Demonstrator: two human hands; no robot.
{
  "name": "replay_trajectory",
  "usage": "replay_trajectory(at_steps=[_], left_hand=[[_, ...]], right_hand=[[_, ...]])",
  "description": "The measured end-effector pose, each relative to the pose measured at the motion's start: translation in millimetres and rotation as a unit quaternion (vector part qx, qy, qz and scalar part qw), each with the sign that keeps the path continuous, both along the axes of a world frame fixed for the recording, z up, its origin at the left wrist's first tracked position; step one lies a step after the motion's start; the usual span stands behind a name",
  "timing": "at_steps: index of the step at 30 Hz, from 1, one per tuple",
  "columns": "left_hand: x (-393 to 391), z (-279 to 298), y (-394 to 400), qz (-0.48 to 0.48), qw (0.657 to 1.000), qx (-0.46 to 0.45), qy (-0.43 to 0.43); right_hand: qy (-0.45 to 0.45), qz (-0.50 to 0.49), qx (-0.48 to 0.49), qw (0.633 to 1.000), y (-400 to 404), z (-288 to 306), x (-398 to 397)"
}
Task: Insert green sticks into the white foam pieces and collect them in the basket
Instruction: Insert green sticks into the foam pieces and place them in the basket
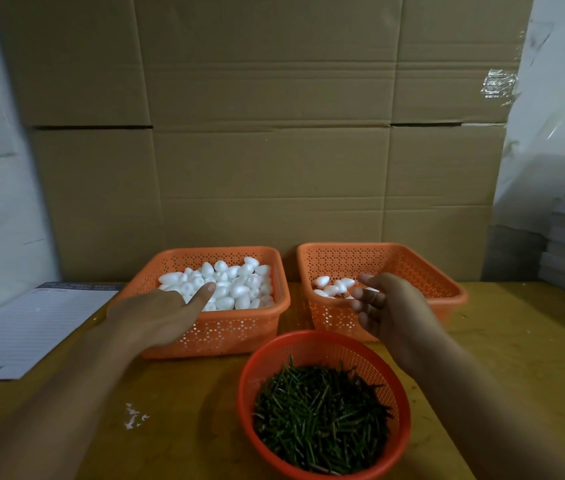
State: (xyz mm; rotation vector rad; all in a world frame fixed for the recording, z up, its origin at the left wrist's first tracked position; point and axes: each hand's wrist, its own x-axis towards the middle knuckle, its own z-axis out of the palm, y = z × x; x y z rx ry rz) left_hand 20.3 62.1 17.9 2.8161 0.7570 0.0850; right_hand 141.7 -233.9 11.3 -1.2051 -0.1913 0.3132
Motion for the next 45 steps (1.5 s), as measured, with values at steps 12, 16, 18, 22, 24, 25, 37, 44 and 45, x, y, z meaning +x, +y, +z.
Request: replay_trajectory(at_steps=[12,16,18,22,24,25,37,44,45], left_hand=[[3.6,-3.5,7.6,-0.022,1.000,0.006,-0.021],[0.9,-2.1,4.7,-0.043,0.999,0.013,-0.017],[0.7,-2.9,4.0,-0.058,0.998,0.019,-0.013],[2.4,-3.1,4.3,-0.070,0.998,-0.004,-0.006],[3.0,-1.7,4.3,-0.071,0.997,-0.013,0.003],[3.2,-1.3,4.5,-0.070,0.997,-0.016,0.005],[4.6,-3.0,7.2,-0.057,0.998,-0.013,0.012],[5.0,-3.1,7.6,-0.064,0.998,-0.009,0.021],[5.0,-3.0,7.1,-0.065,0.998,-0.010,0.020]], right_hand=[[-0.008,0.008,0.007,1.000,2.8,1.4,-3.6],[-0.011,0.014,0.008,1.000,3.0,1.4,-4.2],[-0.012,0.016,0.008,1.000,3.5,1.8,-4.4],[-0.010,0.018,0.007,1.000,5.1,2.6,-4.8],[-0.010,0.019,0.007,1.000,5.1,2.6,-4.8],[-0.010,0.019,0.007,1.000,5.0,2.6,-4.7],[-0.017,0.019,0.003,1.000,5.9,1.2,-3.9],[-0.017,0.017,0.001,1.000,5.3,1.4,-4.0],[-0.017,0.017,0.001,1.000,5.2,1.5,-4.1]])
